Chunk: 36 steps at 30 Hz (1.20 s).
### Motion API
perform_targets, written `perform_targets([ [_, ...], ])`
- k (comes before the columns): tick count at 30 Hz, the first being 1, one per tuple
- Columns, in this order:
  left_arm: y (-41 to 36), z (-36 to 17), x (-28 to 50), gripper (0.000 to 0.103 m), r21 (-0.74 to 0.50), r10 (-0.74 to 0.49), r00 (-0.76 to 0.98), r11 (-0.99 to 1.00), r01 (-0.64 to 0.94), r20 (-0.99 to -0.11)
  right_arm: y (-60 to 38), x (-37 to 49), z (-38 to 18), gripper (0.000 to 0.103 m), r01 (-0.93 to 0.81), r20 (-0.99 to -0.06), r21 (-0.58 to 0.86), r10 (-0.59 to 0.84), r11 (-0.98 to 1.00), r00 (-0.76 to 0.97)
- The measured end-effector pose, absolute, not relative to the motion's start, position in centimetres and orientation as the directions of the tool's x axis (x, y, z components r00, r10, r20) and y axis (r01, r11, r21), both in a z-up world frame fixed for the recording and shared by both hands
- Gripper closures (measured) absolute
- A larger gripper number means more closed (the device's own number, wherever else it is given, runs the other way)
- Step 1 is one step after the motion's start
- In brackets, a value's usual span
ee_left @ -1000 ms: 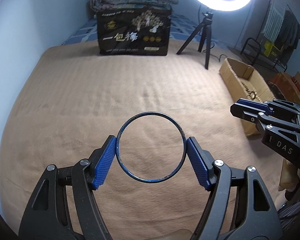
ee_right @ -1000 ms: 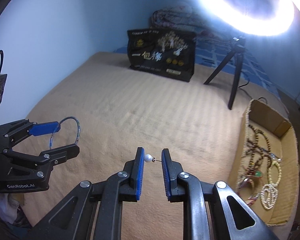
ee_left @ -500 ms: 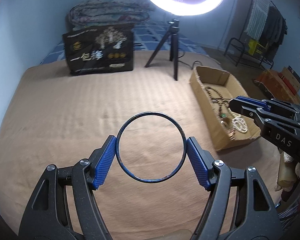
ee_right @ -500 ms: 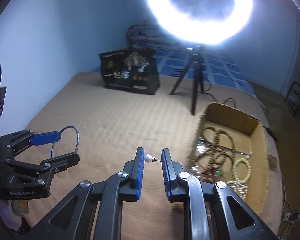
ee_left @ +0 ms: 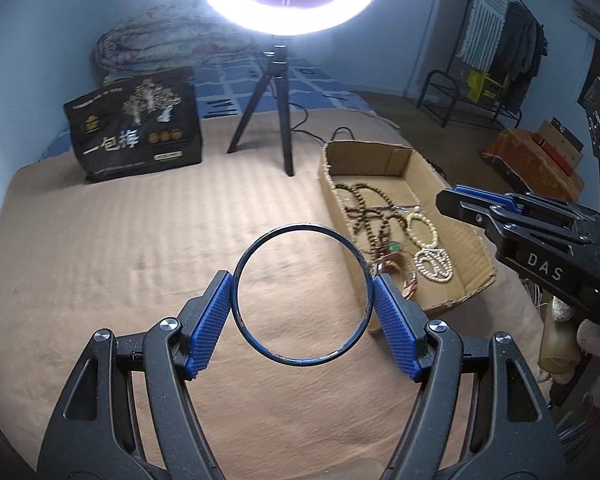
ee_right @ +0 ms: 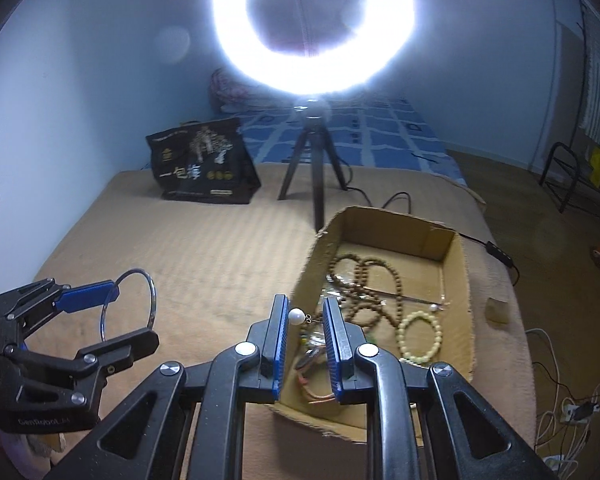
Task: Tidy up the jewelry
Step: 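Carry the bangle in the left tool and the earring in the right tool over the box, then open the left tool to drop the bangle while the right tool releases the earring into the box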
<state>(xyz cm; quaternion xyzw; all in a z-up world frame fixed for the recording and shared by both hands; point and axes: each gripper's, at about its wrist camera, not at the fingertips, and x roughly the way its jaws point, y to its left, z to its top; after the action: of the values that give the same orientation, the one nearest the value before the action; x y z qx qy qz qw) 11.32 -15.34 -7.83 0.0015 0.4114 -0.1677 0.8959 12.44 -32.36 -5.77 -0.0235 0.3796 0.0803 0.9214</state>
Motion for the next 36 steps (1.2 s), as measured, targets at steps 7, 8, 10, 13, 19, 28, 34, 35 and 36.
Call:
perform_targets([
  [7,-17.7,-7.7,11.8,0.03,-0.139,-0.321,0.6,0.934,0.329,-0.733,-34.7,13.3,-5.5,0.087,-0.116,-0.699,0.035,0.108,0.993,0.707],
  [8,-18.0,-7.7,11.9,0.03,-0.141,-0.325,0.599,0.932,0.333,-0.732,-35.2,13.5,-5.5,0.087,-0.108,-0.7,0.038,0.103,0.993,0.707],
  [10,-18.6,-7.7,12.1,0.03,-0.144,-0.332,0.598,0.929,0.341,-0.73,-35.7,13.8,-5.5,0.087,-0.099,-0.7,0.044,0.101,0.994,0.707],
  [13,-19.4,-7.7,12.3,0.03,-0.144,-0.34,0.595,0.925,0.352,-0.728,-36.7,14.3,-5.5,0.087,-0.08,-0.702,0.051,0.093,0.995,0.706],
  [19,-21.1,-8.1,12.9,0.03,-0.15,-0.354,0.585,0.918,0.368,-0.73,-38.4,15.5,-5.9,0.087,-0.051,-0.711,0.054,0.074,0.997,0.7],
  [28,-23.3,-8.9,13.9,0.03,-0.151,-0.367,0.572,0.908,0.39,-0.734,-40.2,17.0,-6.5,0.087,-0.021,-0.719,0.059,0.057,0.998,0.693],
  [34,-24.1,-9.4,14.5,0.03,-0.15,-0.366,0.568,0.908,0.391,-0.737,-41.0,17.7,-7.0,0.087,-0.005,-0.724,0.068,0.053,0.998,0.687],
  [35,-24.1,-9.4,14.6,0.03,-0.151,-0.366,0.568,0.908,0.39,-0.737,-41.1,17.9,-7.1,0.087,-0.004,-0.726,0.071,0.055,0.997,0.686],
  [36,-24.2,-9.4,14.5,0.03,-0.15,-0.366,0.568,0.908,0.39,-0.737,-41.1,18.0,-7.2,0.087,-0.005,-0.727,0.076,0.059,0.997,0.684],
])
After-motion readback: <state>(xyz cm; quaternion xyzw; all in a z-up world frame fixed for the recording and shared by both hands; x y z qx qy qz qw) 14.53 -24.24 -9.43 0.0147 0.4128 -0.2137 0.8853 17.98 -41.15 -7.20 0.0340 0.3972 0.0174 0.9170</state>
